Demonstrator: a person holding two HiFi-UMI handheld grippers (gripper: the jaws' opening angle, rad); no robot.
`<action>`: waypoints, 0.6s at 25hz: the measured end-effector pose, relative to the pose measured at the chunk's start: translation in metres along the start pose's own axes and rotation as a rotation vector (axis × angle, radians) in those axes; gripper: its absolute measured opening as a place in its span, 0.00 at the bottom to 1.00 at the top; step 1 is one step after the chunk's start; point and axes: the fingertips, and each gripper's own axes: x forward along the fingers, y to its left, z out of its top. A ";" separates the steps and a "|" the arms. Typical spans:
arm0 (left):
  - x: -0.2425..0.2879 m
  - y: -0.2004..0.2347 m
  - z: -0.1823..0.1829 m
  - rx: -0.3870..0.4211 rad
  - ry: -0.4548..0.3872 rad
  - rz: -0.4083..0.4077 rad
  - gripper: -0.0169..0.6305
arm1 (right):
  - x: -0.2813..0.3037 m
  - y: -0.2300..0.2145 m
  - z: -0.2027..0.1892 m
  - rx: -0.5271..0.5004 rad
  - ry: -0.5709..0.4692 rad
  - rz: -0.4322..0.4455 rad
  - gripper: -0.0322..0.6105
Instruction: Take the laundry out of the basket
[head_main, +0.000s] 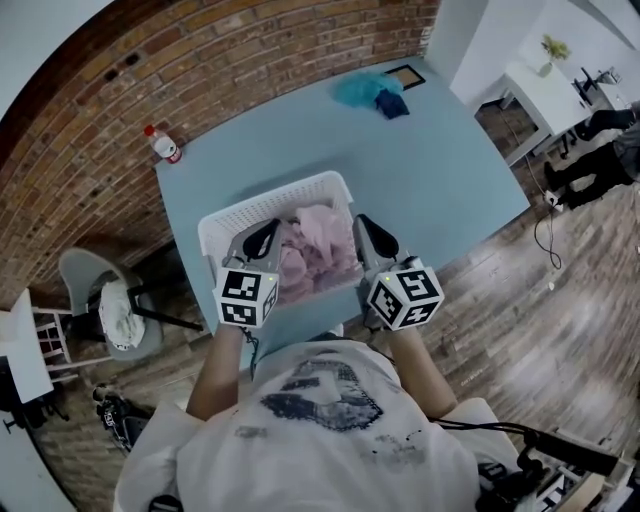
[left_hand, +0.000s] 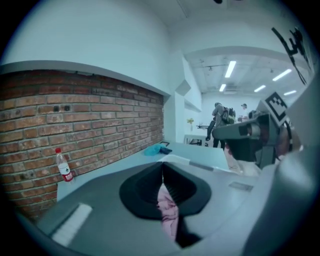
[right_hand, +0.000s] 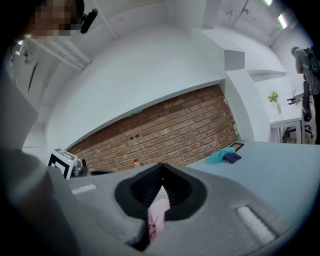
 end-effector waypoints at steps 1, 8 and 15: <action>0.003 0.001 -0.002 -0.006 0.002 -0.003 0.02 | 0.002 -0.001 -0.001 -0.002 0.005 0.002 0.05; 0.023 -0.007 -0.013 -0.013 0.045 -0.069 0.07 | 0.012 -0.011 0.002 -0.025 0.022 0.005 0.05; 0.040 -0.019 -0.025 -0.024 0.104 -0.163 0.27 | 0.023 -0.021 -0.006 -0.009 0.047 0.005 0.05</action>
